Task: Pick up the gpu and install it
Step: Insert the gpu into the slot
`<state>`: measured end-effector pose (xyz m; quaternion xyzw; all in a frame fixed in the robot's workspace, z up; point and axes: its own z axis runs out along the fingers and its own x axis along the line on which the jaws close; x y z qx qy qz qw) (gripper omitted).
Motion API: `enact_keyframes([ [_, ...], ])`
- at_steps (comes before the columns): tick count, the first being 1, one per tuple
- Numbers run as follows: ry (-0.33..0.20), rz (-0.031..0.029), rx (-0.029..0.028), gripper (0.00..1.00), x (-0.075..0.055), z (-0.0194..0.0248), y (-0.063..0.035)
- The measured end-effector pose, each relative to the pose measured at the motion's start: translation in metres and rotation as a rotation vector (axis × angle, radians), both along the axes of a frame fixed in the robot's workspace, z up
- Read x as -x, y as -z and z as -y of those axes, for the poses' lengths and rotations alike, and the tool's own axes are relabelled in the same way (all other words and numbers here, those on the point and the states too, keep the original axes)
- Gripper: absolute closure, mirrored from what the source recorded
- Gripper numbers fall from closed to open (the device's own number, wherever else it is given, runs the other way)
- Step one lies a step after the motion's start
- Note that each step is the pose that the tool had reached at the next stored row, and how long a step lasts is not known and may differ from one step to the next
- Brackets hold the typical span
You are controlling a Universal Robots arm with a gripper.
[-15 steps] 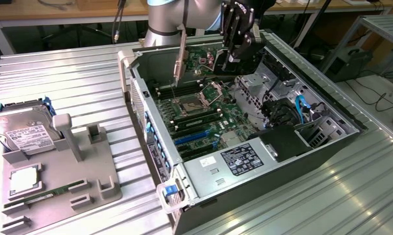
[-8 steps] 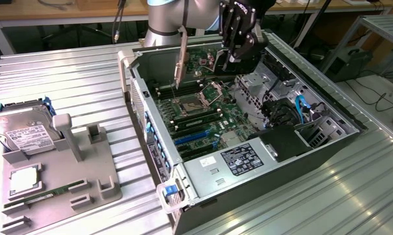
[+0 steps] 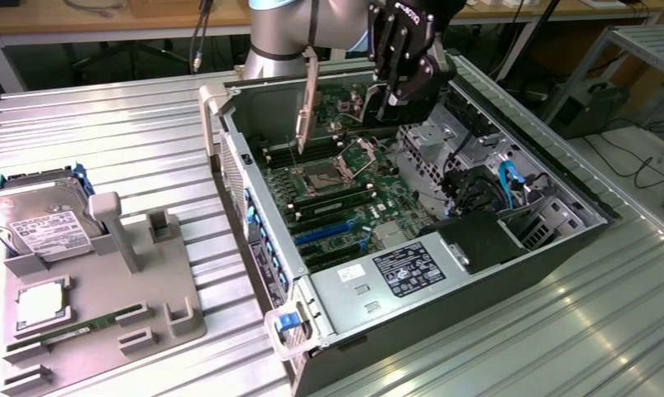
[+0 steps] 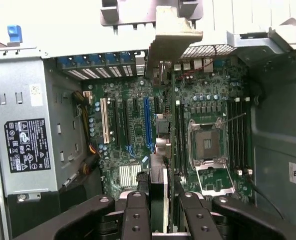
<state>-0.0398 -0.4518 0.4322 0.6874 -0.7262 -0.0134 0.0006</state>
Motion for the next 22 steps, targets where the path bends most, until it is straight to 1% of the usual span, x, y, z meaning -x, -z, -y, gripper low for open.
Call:
enact_keyframes([
  [3,-0.047,0.0001,-0.0001,0.73,0.000,0.0000,0.0000],
  [5,-0.064,0.0001,-0.0001,0.73,0.000,0.0000,0.0003],
  [9,-0.064,0.0064,0.0002,0.73,0.000,0.0000,0.0041],
  [13,-0.066,0.0066,0.0002,0.73,0.000,0.0000,0.0059],
  [22,-0.068,0.0065,0.0003,0.73,0.000,0.0001,0.0175],
])
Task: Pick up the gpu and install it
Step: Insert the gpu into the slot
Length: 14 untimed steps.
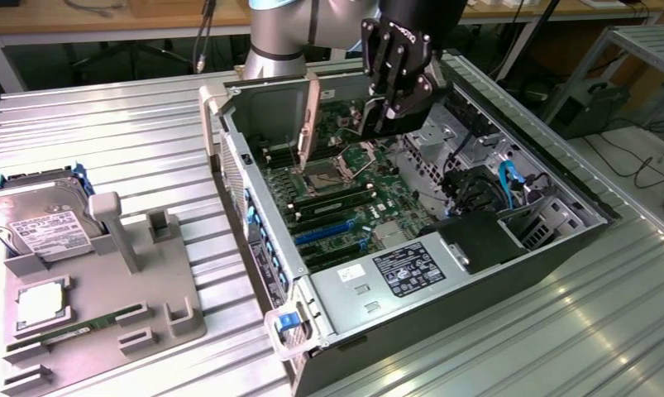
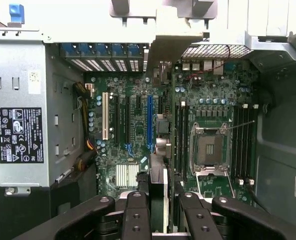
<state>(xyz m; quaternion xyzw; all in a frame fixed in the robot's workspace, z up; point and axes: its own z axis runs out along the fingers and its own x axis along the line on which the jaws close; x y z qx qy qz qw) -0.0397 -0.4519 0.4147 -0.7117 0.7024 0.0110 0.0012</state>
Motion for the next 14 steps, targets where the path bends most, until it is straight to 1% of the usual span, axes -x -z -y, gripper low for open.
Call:
enact_keyframes([
  [14,0.000,0.0002,0.0000,0.73,0.0000,0.0000,0.0058],
])
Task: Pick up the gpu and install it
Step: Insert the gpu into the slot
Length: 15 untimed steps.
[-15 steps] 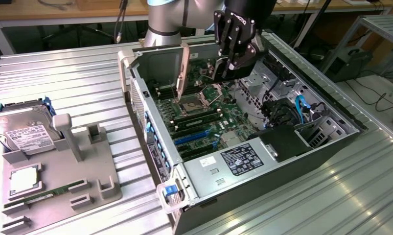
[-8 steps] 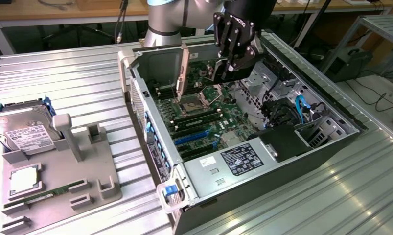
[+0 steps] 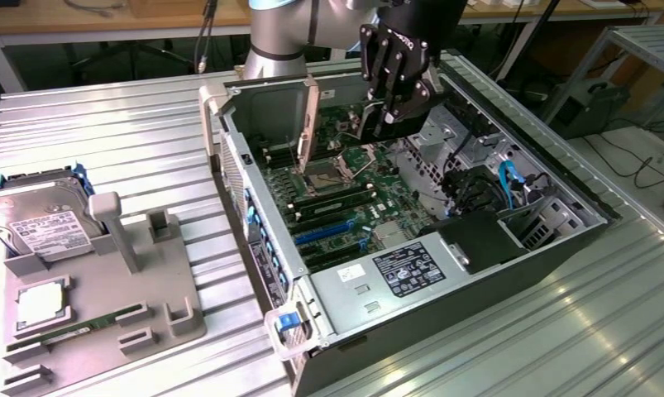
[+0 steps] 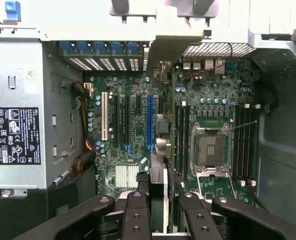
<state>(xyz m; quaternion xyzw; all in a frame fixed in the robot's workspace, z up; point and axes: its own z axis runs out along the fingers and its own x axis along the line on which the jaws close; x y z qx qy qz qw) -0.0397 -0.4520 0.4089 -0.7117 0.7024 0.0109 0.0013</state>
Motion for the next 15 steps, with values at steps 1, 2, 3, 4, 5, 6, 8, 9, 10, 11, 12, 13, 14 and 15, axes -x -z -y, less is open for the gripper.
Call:
enact_keyframes([
  [1,0.000,0.0001,-0.0001,0.73,0.0000,0.0000,0.0004],
  [2,0.000,0.0000,-0.0001,0.73,0.0000,0.0000,0.0006],
  [3,0.000,0.0001,-0.0001,0.73,0.0000,0.0000,0.0013],
  [4,0.000,0.0002,-0.0002,0.73,0.0000,0.0000,0.0019],
  [5,0.000,0.0001,-0.0001,0.73,0.0000,0.0000,0.0024],
  [6,0.000,0.0001,-0.0001,0.73,0.0000,0.0000,0.0028],
  [8,0.000,0.0001,-0.0001,0.73,0.0000,0.0000,0.0040],
  [9,0.000,0.0002,-0.0001,0.73,0.0000,0.0000,0.0046],
  [10,0.000,0.0004,-0.0001,0.73,0.0000,0.0000,0.0052],
  [11,0.000,0.0006,-0.0001,0.73,0.0000,0.0000,0.0059],
  [12,0.000,0.0008,-0.0001,0.73,0.0000,0.0000,0.0063],
  [13,0.000,0.0009,-0.0001,0.73,0.0000,0.0000,0.0066],
  [14,0.000,0.0010,0.0000,0.73,0.0000,0.0000,0.0069],
  [15,0.000,0.0011,0.0000,0.73,0.0000,0.0000,0.0071],
])
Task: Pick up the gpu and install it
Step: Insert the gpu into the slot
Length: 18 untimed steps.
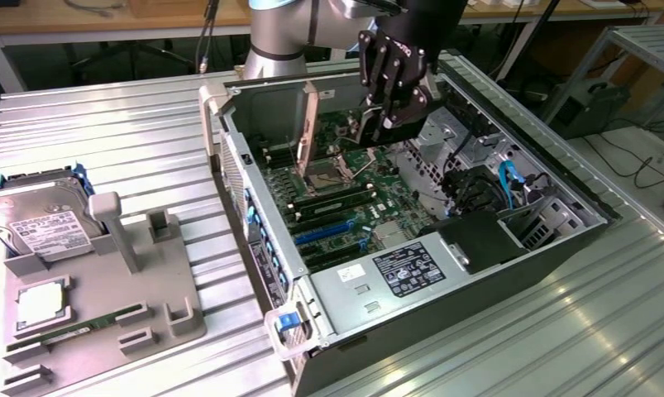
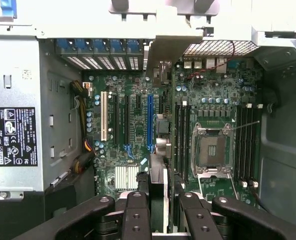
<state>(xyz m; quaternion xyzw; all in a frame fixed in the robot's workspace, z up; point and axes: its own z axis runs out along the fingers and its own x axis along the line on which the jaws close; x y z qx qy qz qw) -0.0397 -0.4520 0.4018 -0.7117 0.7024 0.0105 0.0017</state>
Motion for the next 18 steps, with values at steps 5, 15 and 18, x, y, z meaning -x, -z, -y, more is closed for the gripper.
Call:
enact_keyframes([
  [5,0.000,0.0004,-0.0001,0.73,0.0000,0.0000,0.0017],
  [15,0.000,0.0015,-0.0001,0.73,0.0000,0.0000,0.0047],
  [18,0.000,0.0020,-0.0001,0.73,0.0000,0.0000,0.0056],
])
